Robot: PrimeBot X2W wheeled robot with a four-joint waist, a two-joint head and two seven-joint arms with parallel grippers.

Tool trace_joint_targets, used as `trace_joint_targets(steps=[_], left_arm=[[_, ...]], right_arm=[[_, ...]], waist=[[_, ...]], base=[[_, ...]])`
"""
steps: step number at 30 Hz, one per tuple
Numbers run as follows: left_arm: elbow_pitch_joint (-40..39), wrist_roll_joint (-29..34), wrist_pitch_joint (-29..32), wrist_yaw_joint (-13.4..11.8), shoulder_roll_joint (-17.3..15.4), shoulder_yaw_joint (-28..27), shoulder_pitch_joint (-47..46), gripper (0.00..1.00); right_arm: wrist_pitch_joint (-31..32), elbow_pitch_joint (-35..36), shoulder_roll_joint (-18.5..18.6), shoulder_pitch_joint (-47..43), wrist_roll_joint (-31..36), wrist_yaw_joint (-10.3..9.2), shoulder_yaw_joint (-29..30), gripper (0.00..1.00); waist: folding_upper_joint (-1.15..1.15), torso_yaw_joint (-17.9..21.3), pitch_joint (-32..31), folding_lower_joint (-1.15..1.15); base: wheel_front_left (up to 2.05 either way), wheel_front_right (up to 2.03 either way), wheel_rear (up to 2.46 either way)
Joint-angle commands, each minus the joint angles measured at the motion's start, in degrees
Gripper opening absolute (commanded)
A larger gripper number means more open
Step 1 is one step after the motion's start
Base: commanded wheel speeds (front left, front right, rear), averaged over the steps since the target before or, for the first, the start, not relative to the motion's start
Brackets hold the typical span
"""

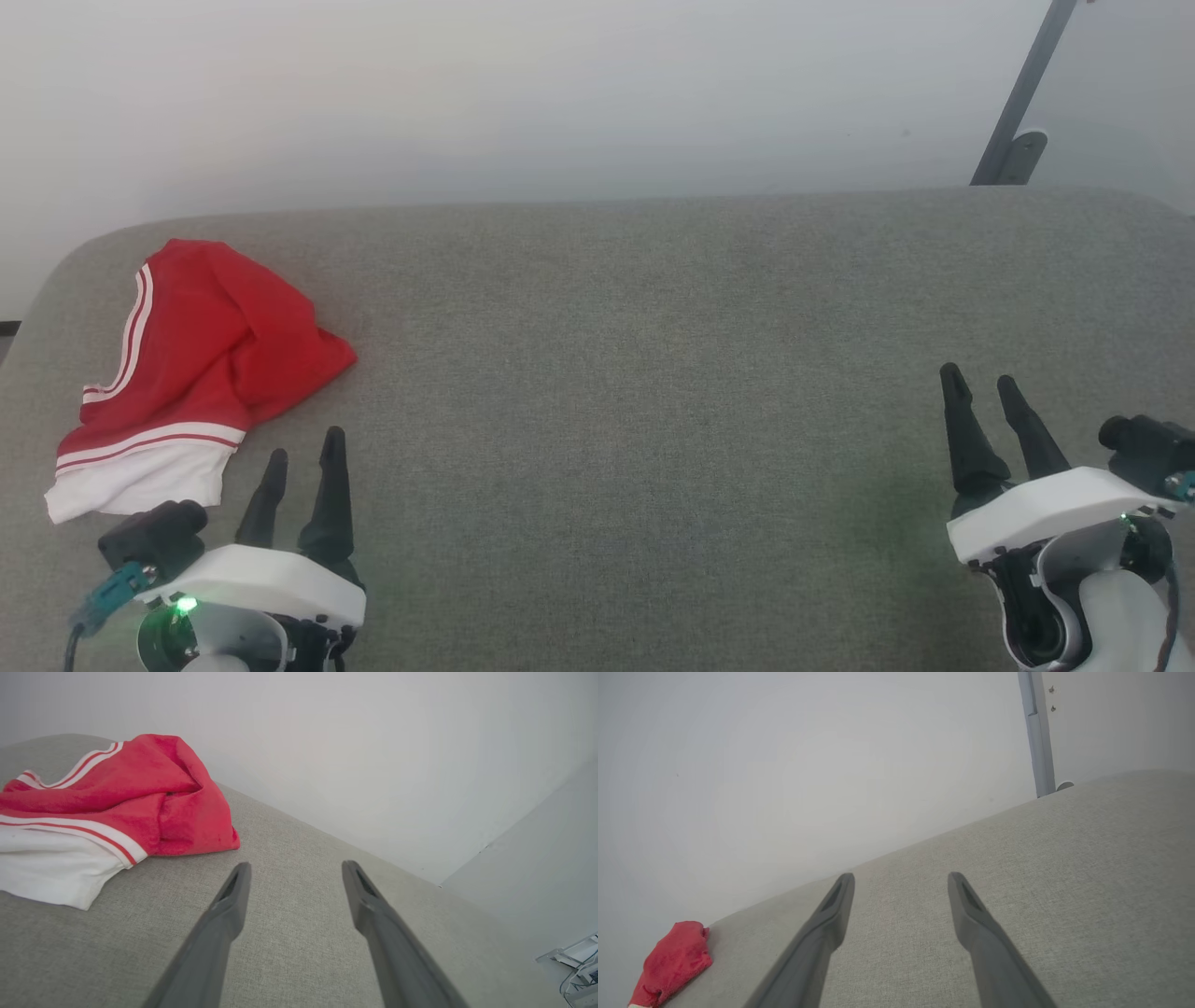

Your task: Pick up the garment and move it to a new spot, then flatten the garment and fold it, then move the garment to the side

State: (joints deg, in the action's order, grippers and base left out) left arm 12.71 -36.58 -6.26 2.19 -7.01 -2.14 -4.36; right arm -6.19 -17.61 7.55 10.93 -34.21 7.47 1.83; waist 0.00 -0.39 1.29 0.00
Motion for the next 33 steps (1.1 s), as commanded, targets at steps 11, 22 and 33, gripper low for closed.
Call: trace_joint_targets(steps=[11,22,33], left_arm=[[-1.4,8.1,-2.2,-1.4,-1.2,1.3,1.2,1.00],[-1.6,14.4,-3.7,-2.3,-1.6,2.1,2.1,1.00],[-1.7,19.6,-5.3,-2.6,-1.4,2.2,2.7,1.00]], right_arm=[[-2.3,-0.3,1.1,2.0,8.7,0.02,-0.6,1.00],[-3.8,0.0,1.2,1.6,15.5,0.03,0.0,1.00],[-5.3,-0.1,1.0,1.9,21.0,0.03,0.9,1.00]], waist=[[0.00,0.1,-0.3,0.00],[0.00,-0.1,-0.5,0.00],[0.00,0.0,-0.2,0.00]], base=[[0.00,0.00,0.00],[0.00,0.00,0.00],[0.00,0.00,0.00]])
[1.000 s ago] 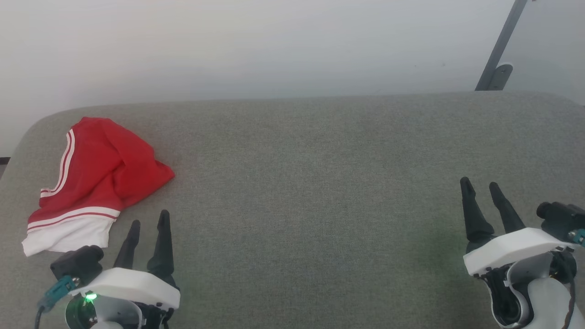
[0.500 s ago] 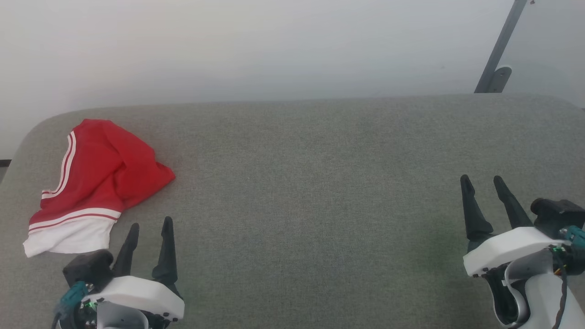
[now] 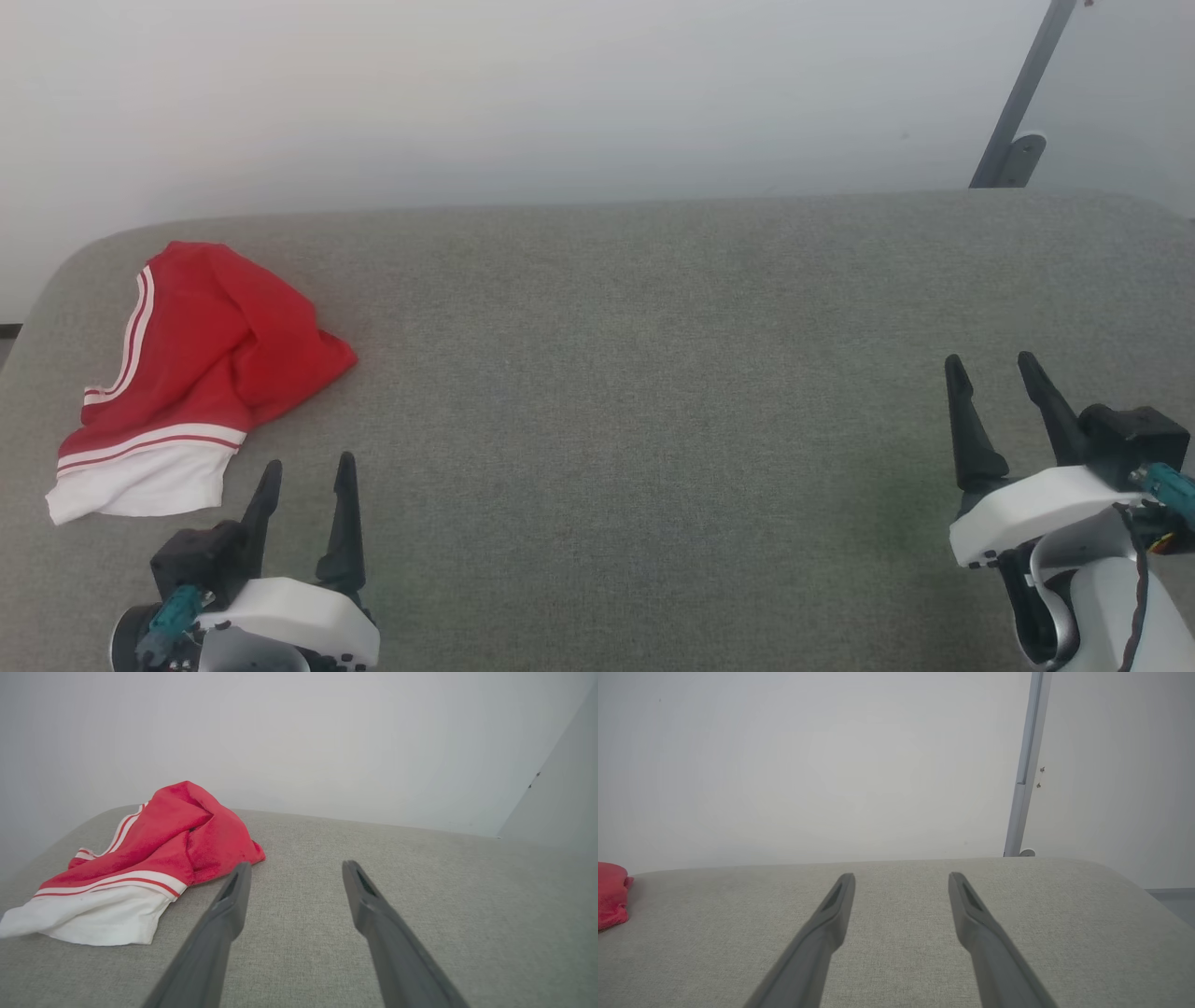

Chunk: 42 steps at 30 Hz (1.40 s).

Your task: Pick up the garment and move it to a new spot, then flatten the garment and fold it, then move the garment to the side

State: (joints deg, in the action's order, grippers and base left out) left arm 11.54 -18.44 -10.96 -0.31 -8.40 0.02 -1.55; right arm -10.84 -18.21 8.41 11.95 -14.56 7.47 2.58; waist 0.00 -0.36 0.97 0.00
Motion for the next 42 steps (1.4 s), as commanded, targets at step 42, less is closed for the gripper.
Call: trace_joint_targets(steps=[42], left_arm=[[1.5,13.6,-4.3,5.2,3.9,-6.0,-1.4,1.00]], right_arm=[[-4.4,2.0,-0.9,-1.0,11.6,0.03,3.6,1.00]], waist=[[0.00,-3.1,1.3,0.00]], base=[[0.00,0.00,0.00]])
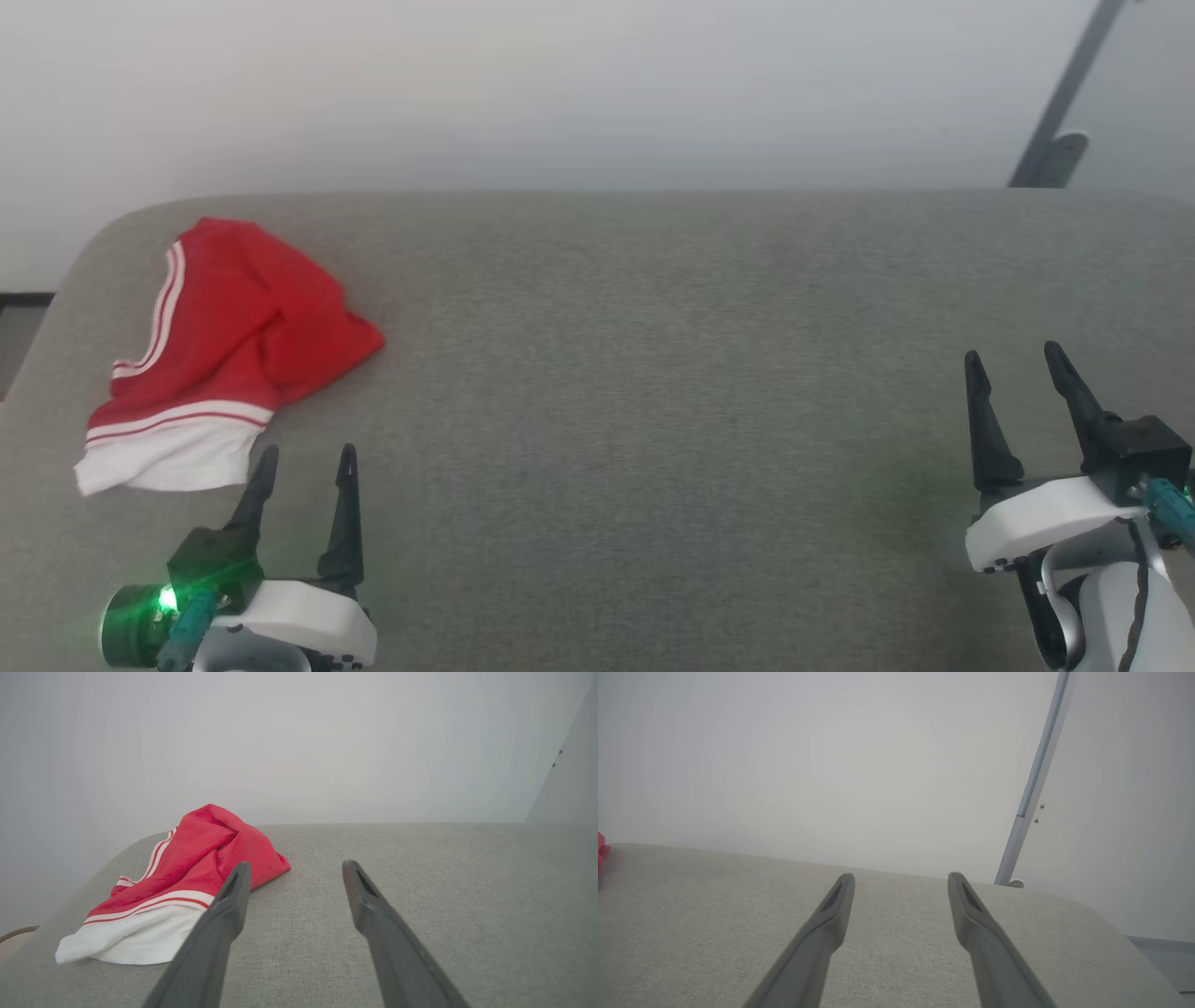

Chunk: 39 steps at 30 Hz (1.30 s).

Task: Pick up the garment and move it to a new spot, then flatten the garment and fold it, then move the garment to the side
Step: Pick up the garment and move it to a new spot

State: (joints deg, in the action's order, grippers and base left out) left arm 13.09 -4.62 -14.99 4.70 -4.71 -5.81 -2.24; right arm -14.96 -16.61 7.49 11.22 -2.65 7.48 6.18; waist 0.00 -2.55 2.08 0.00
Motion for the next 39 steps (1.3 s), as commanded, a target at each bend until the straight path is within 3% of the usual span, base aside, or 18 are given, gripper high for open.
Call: trace_joint_targets(steps=[1,5,15,19,25,34,39], left_arm=[[0.1,-0.1,-0.3,0.4,0.3,-0.3,-0.8,1.00],[0.3,0.2,-0.3,0.6,0.5,-0.7,-1.5,1.00],[0.6,-0.9,-0.3,0.2,1.6,-1.4,-0.7,1.00],[0.4,-1.8,-0.3,0.0,1.7,-1.5,-0.1,1.00],[-0.4,-4.7,-0.3,-2.0,1.8,-0.2,1.4,1.00],[-4.2,-8.2,-0.3,-5.4,1.8,-0.3,4.5,1.00],[-3.5,-8.7,-0.3,-4.1,1.8,1.0,2.6,1.00]], right_arm=[[-0.3,0.5,0.0,-0.4,-0.5,0.02,0.1,1.00],[-0.3,0.8,0.0,-0.3,-0.9,0.02,-0.5,1.00],[-0.3,0.3,-0.1,1.2,-1.4,0.01,-5.2,1.00],[-0.3,-0.2,-0.1,1.8,-1.8,0.01,-6.7,1.00],[-0.3,-1.4,-0.9,2.0,-2.3,0.01,-10.7,1.00],[-0.3,-3.6,-1.6,5.4,-3.3,0.01,-16.7,1.00],[-0.3,-3.5,-1.4,5.2,-3.6,0.01,-16.6,1.00]], waist=[[0.00,-1.6,0.3,0.00],[0.00,-4.2,0.8,0.00],[0.00,-17.0,2.5,0.00],[0.00,-20.4,2.5,0.00],[0.00,-26.8,1.9,0.00],[0.00,-28.0,2.9,0.00],[0.00,-27.5,3.6,0.00]], base=[[0.00,0.00,0.00],[0.00,0.00,0.00],[0.00,0.00,0.00],[0.00,0.00,0.00],[0.00,0.00,0.00],[0.00,0.00,0.00],[0.00,0.00,0.00]])
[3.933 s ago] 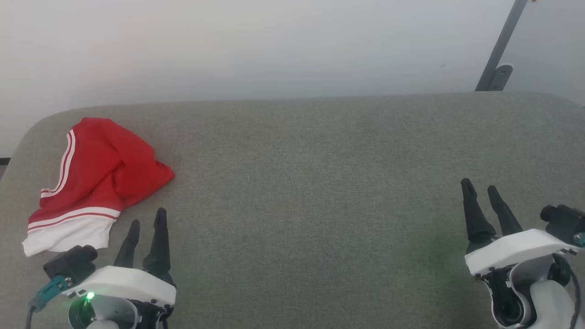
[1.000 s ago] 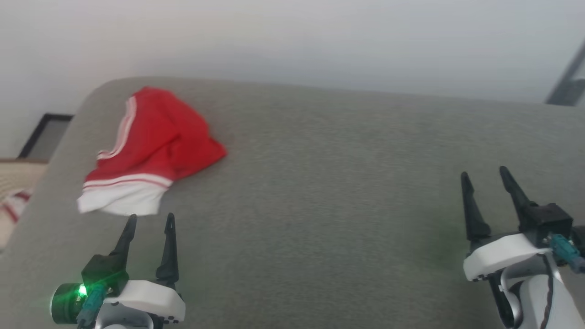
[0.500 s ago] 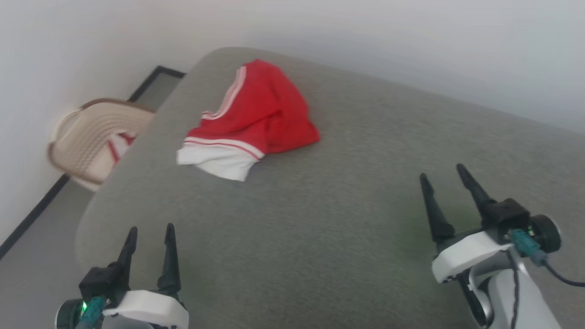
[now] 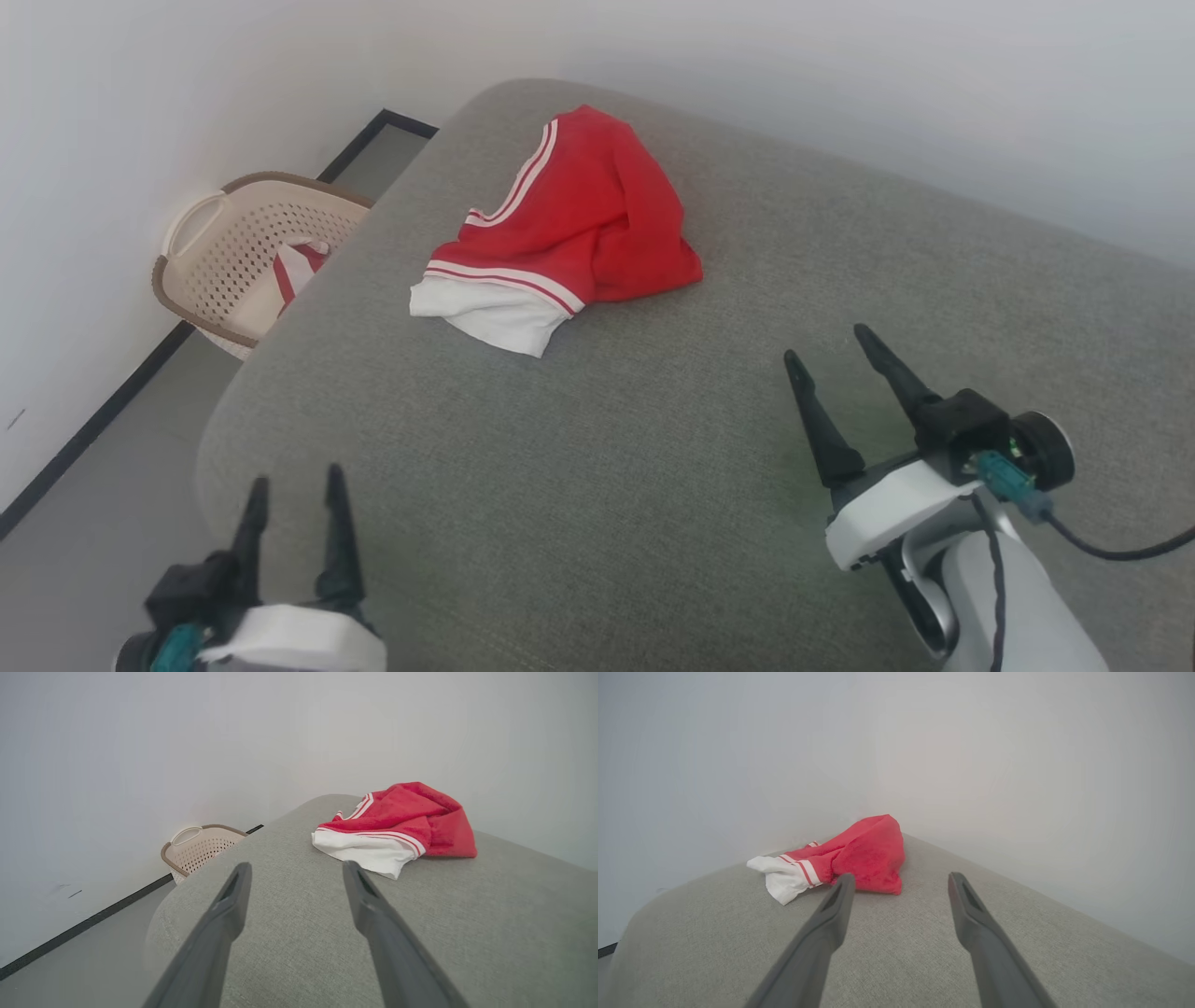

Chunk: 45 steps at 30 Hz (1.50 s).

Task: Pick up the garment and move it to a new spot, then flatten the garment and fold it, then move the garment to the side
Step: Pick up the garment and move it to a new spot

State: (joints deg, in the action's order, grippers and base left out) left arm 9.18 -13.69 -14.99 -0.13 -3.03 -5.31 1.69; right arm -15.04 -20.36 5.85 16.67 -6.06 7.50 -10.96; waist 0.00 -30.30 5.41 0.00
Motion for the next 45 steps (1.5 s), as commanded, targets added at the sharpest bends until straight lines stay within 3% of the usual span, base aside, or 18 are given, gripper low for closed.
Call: trace_joint_targets(steps=[1,6,11,17,21,26,29,36,42,44,45], left_arm=[[0.8,1.2,-0.3,1.5,0.1,0.5,-2.2,1.00],[2.5,4.3,-0.3,5.5,-0.7,-0.1,-11.5,1.00],[8.9,4.3,-0.3,7.0,-4.2,-0.2,-22.4,1.00],[28.5,0.5,1.1,7.6,-13.6,1.0,-39.6,1.00],[38.9,-8.3,9.0,7.6,-19.7,4.9,-47.9,1.00],[45.5,-19.8,27.8,7.6,-25.5,10.1,-53.7,1.00],[47.1,-25.8,36.0,7.6,-28.4,10.7,-55.4,1.00],[48.6,-33.4,48.1,7.6,-30.0,14.8,-54.1,1.00],[49.1,-35.9,48.5,7.6,-28.9,18.3,-52.3,1.00],[48.4,-36.3,46.7,7.6,-28.9,19.5,-52.1,0.16],[48.1,-36.2,44.8,7.7,-29.5,19.7,-52.3,0.00]], right_arm=[[-0.2,0.5,0.2,-0.4,-0.1,-0.02,0.6,1.00],[-0.2,2.0,1.0,1.6,0.8,-0.02,1.1,1.00],[-0.2,3.0,1.6,3.6,1.2,-0.02,1.6,1.00],[-0.2,4.6,1.1,6.4,1.6,-0.02,2.3,1.00],[-0.2,5.8,0.3,7.4,1.5,-0.02,2.8,1.00],[-0.2,7.2,-0.5,8.1,1.5,-0.01,3.6,1.00],[-0.2,8.3,-0.9,8.7,1.6,-0.01,3.6,1.00],[-0.2,10.4,-1.3,10.1,2.1,-0.01,3.5,1.00],[-0.2,11.7,-1.0,9.8,2.6,-0.01,3.9,1.00],[-0.2,11.7,-1.0,9.6,2.8,-0.01,4.1,1.00],[-0.2,11.7,-1.0,9.5,2.9,-0.01,4.1,1.00]], waist=[[0.00,1.0,0.8,0.00],[0.00,6.8,6.0,0.00],[0.00,12.4,11.2,0.00],[0.00,20.7,17.6,0.00],[0.00,25.3,20.4,0.00],[0.00,29.0,22.4,0.00],[0.00,30.9,23.7,0.00],[0.00,33.6,27.6,0.00],[0.00,33.8,28.7,0.00],[0.00,33.4,28.3,0.00],[0.00,33.2,27.9,0.00]], base=[[0.00,0.00,0.00],[0.00,0.00,0.00],[0.00,0.00,0.00],[0.00,0.00,0.00],[0.00,0.00,0.00],[0.00,0.00,0.00],[0.00,0.00,0.00],[0.00,0.00,0.00],[0.00,0.00,0.00],[0.00,0.00,0.00],[0.00,0.00,0.00]])
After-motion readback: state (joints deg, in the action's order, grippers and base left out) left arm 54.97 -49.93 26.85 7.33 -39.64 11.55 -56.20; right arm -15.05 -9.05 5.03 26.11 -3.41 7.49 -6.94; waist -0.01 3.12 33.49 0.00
